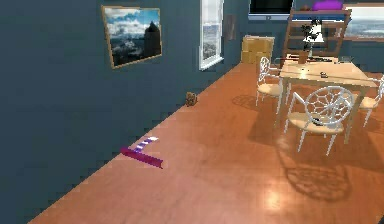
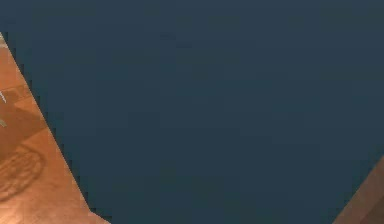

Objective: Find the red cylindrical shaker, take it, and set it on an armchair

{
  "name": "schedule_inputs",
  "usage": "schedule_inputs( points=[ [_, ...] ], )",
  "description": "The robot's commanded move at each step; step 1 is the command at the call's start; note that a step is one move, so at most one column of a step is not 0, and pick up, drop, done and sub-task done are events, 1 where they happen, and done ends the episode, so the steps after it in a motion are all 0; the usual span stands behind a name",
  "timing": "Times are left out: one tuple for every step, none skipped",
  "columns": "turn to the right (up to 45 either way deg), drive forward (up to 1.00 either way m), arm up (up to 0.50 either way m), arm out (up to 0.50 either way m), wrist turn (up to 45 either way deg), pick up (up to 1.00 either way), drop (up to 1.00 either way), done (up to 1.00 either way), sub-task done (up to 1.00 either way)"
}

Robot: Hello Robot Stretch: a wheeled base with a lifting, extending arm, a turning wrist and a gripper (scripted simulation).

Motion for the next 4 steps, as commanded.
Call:
schedule_inputs(
  points=[
    [0.0, 0.1, 0.0, 0.0, 0.0, 0.0, 0.0, 0.0, 0.0],
    [-45.0, 0.0, 0.0, 0.0, 0.0, 0.0, 0.0, 0.0, 0.0],
    [-39.0, 0.0, 0.0, 0.0, 0.0, 0.0, 0.0, 0.0, 0.0],
    [0.0, 0.2, 0.0, 0.0, 0.0, 0.0, 0.0, 0.0, 0.0]
  ],
)
